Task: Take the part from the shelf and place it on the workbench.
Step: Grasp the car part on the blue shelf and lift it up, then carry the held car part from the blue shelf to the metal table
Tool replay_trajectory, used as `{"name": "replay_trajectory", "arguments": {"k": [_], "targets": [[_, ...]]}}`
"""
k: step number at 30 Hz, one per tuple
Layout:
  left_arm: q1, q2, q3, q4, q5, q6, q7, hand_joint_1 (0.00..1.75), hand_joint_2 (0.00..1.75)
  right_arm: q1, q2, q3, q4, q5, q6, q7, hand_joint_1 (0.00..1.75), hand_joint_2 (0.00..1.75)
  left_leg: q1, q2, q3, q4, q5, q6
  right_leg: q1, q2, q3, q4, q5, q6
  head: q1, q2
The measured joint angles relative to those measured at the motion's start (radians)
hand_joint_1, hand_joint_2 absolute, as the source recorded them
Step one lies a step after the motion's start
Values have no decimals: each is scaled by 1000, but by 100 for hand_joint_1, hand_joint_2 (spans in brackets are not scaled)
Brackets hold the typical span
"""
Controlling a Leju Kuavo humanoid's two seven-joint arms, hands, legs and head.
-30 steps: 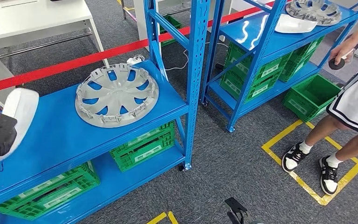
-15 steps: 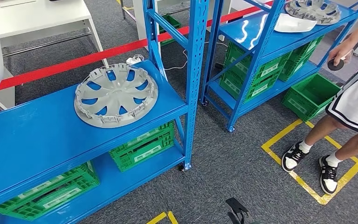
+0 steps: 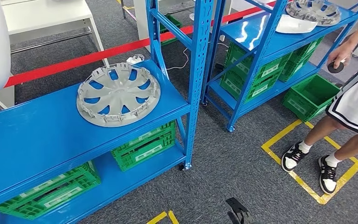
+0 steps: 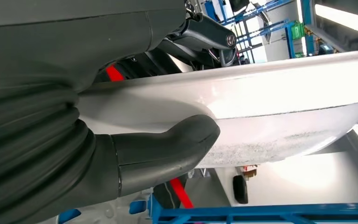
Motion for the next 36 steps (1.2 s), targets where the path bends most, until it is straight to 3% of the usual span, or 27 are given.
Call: {"name": "replay_trajectory", "arguments": {"k": [3, 4, 5, 7, 9, 13, 15, 18, 19, 20, 21, 23, 25, 26, 29, 30, 31, 33, 34, 35, 36], "targets": [[7, -17, -30, 1, 0, 2, 4, 175, 175, 8, 1, -7, 0, -6, 0, 4, 0, 0, 2, 3, -5, 0, 3, 5, -1, -1, -78, 181, -97, 4, 4, 0], [11, -24, -39, 1, 1, 2, 5, 175, 175, 10, 1, -9, 0, -6, 0, 6, 0, 0, 2, 3, -10, 3, 3, 5, -2, -1, -96, 223, -109, 6, 5, 0], [14, -30, -48, 2, 2, 3, 6, 175, 175, 12, 1, -10, 0, -7, 0, 8, 0, 0, 3, 3, -15, 9, 4, 4, -3, -1, -97, 230, -100, 8, 5, 0], [16, -43, -63, 1, 4, 5, 6, 175, 175, 12, 2, -15, 0, -11, 0, 15, 0, 0, 6, 3, -29, 26, 3, -1, -10, -3, -45, 133, -44, 14, 6, 0], [14, -56, -76, 0, 5, 8, 6, 175, 175, 10, 5, -20, 0, -18, 0, 21, 0, 0, 6, 2, -44, 43, 3, -13, -10, 0, 7, 36, -6, 11, 7, 0], [11, -76, -102, 0, 9, 11, 8, 175, 175, 7, 14, -30, 0, -28, 0, 25, 0, 0, 5, -3, -55, 54, 12, -42, -9, 5, 1, 15, 7, -21, 6, 0], [10, -82, -114, 1, 11, 11, 9, 175, 175, 6, 19, -33, 0, -32, 0, 25, 0, 0, 8, -2, -70, 83, -25, -55, -11, 4, -10, 13, 21, -36, 5, 0], [9, -89, -128, 2, 13, 12, 10, 175, 175, 5, 21, -38, 0, -36, 0, 24, 0, 0, 11, -1, -114, 246, -154, -65, -10, 3, -37, 13, 46, -46, 4, 0], [9, -91, -131, 4, 14, 12, 10, 175, 175, 5, 21, -39, 0, -36, 0, 24, 0, 0, 11, -1, -120, 294, -176, -66, -9, 3, -48, 13, 54, -47, 4, 0], [9, -93, -133, 5, 14, 12, 10, 175, 175, 6, 22, -39, 0, -36, 0, 24, 0, 0, 11, -1, -113, 315, -179, -64, -8, 3, -59, 13, 62, -47, 4, 0], [9, -95, -136, 6, 14, 12, 10, 175, 175, 6, 22, -40, 0, -37, 0, 24, 0, 0, 11, -2, -90, 303, -165, -61, -6, 3, -69, 14, 70, -46, 4, 0], [7, -98, -139, 6, 14, 14, 11, 175, 175, 5, 24, -44, 0, -38, 0, 22, 0, 0, 7, -2, -1, 193, -131, -45, -3, 3, -86, 14, 86, -44, 4, 0], [2, -103, -142, 2, 14, 17, 10, 175, 175, 6, 29, -47, 0, -39, -2, 19, 0, 0, -2, -2, 81, 77, -126, -33, -3, 2, -94, 10, 102, -36, 4, 0], [-2, -104, -144, 0, 14, 17, 10, 175, 175, 6, 32, -48, 0, -39, -3, 18, 0, 0, -7, -1, 99, 46, -130, -29, -5, 1, -95, 6, 110, -30, 3, 0], [-8, -108, -147, -1, 14, 18, 11, 175, 175, 7, 34, -49, 0, -39, -6, 18, 0, 0, -8, 2, 94, 22, -104, -18, -7, 2, -98, -4, 124, -10, 0, 0], [-7, -109, -148, 0, 14, 18, 12, 175, 175, 7, 35, -49, 0, -39, -4, 18, 0, 0, -5, 4, 88, 15, -91, -12, -6, 2, -105, 9, 104, -6, 1, 0], [-7, -111, -148, 1, 14, 18, 12, 175, 175, 8, 36, -49, 0, -39, -1, 18, 0, 0, -1, 7, 78, 10, -77, -6, -5, 2, -118, 42, 66, -3, 3, 0], [-5, -114, -149, 1, 13, 19, 14, 175, 175, 7, 38, -49, 0, -39, 3, 17, 0, 0, 0, 8, 51, 10, -54, 2, -7, 0, -151, 157, -30, 1, 6, 0], [-3, -113, -149, 1, 11, 21, 15, 175, 175, 7, 38, -49, 0, -37, 3, 16, 0, 0, 0, 8, 35, 11, -42, 2, -8, 0, -162, 215, -57, 3, 6, 0], [0, -111, -149, 1, 9, 23, 15, 175, 175, 6, 38, -49, 0, -33, 3, 13, 0, 0, 1, 8, 20, 14, -32, 1, -8, 0, -162, 250, -60, 6, 7, 0], [4, -104, -149, 1, 7, 25, 16, 175, 175, 6, 38, -49, 0, -26, 3, 8, 0, 0, 2, 9, 4, 18, -23, -2, -9, 0, -148, 257, -43, 9, 7, 0]]}}
